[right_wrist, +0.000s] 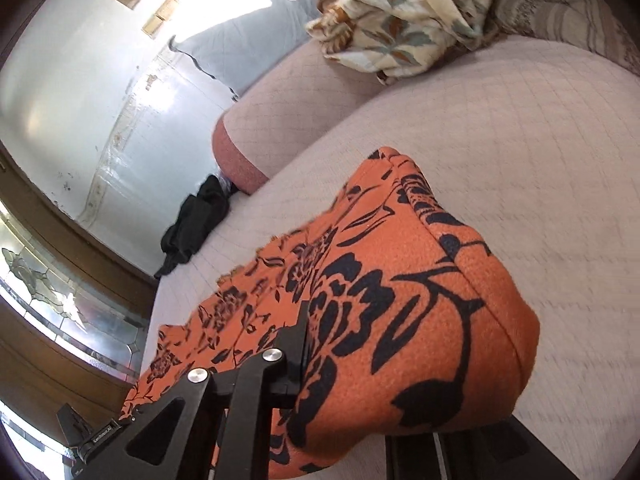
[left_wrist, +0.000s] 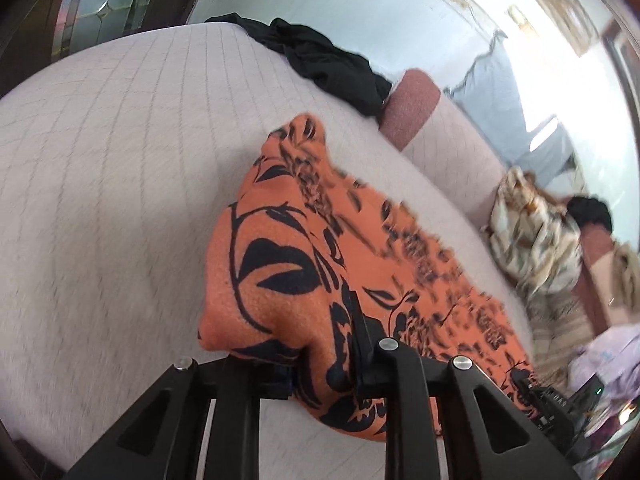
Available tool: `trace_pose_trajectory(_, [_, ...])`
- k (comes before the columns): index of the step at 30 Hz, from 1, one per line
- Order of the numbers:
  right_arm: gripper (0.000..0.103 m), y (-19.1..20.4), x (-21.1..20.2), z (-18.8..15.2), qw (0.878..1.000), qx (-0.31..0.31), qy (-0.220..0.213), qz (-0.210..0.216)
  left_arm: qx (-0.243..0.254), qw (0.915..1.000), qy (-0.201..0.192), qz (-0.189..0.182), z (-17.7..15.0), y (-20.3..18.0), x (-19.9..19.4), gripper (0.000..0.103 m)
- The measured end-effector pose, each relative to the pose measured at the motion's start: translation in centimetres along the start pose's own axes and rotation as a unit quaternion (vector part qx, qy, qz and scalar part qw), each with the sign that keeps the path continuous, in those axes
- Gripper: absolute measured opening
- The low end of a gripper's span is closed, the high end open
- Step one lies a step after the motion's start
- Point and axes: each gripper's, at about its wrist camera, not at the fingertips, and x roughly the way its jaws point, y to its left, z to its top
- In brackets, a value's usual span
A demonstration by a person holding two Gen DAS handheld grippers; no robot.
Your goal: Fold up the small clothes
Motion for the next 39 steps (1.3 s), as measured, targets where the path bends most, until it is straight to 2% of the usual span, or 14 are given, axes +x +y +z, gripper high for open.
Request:
trace_pose_trajectory(3, [0.017,-2.7,0.5,-0.8,0.997,0.051,0.049,-0.017,0.003,0.9997,0.012,0.021,-0.3,0.4,0.7,0.032])
trace_pose_trajectory(6, [0.026,-4.4,0.7,-0.7,0.990,0.108,0.087,-0.025,-0.042,0.9989,0.021,0.009,0.6,1.7,1.0,0.044])
trace_pose_trajectory(9, [0.036,-3.3,-1.2,-1.3,0.992,0.081,0.095,-0.037,-0.077,0.9969,0.014,0.005,1.0,2.6,1.2,0.047])
trace_pose_trajectory(12, [0.039,-1.1,-2.9,-2.7,0.991,0.025,0.119,-0.054,-0.078,0.9970,0.005,0.002,0.8,2.3,1.2,0.046])
trace_pose_trajectory(14, [0.039,1.2,-3.8,-3.3,0.992,-0.024,0.116,-0.032,-0.054,0.9985,-0.010,0.010,0.9,1.5,1.2,0.031])
trace_pose_trajectory(15, [0.039,2.4,-3.7,-3.2,0.992,-0.045,0.110,-0.030,-0.037,0.9991,-0.017,0.016,0.9,0.9,1.2,0.029])
trace_pose_trajectory(18, [0.035,6.8,-1.6,-2.0,0.991,-0.102,0.087,-0.005,-0.018,0.9992,-0.030,0.023,1.0,0.5,1.4,0.026])
trace_pose_trajectory(20, [0.029,8.9,1.3,-1.0,0.989,-0.116,0.095,0.004,-0.018,0.9992,-0.028,0.021,1.0,0.7,1.6,0.026])
trace_pose_trajectory(25, [0.028,10.9,8.9,-0.2,0.985,-0.115,0.129,-0.002,-0.027,0.9992,-0.021,0.019,1.0,1.5,2.4,0.033])
trace_pose_trajectory(27, [0.027,9.6,12.5,-0.9,0.980,-0.082,0.182,0.000,-0.020,0.9993,-0.020,0.023,1.0,1.4,2.7,0.033])
trace_pose_trajectory(28, [0.015,8.7,13.4,-1.2,0.981,-0.070,0.181,0.001,-0.017,0.9993,-0.022,0.025,1.0,1.3,2.7,0.032])
trace_pose_trajectory(32, [0.012,9.4,13.1,-0.4,0.979,-0.076,0.187,-0.016,0.014,0.9985,-0.040,0.034,1.0,-0.2,2.3,0.023])
trace_pose_trajectory(36, [0.017,10.0,12.6,-0.1,0.984,-0.068,0.160,0.027,0.044,0.9971,-0.053,0.034,1.2,-1.4,1.8,0.021])
trace_pose_trajectory(39, [0.017,9.9,14.9,-1.2,0.979,-0.070,0.192,0.019,0.067,0.9955,-0.058,0.033,1.2,-2.3,1.5,0.021])
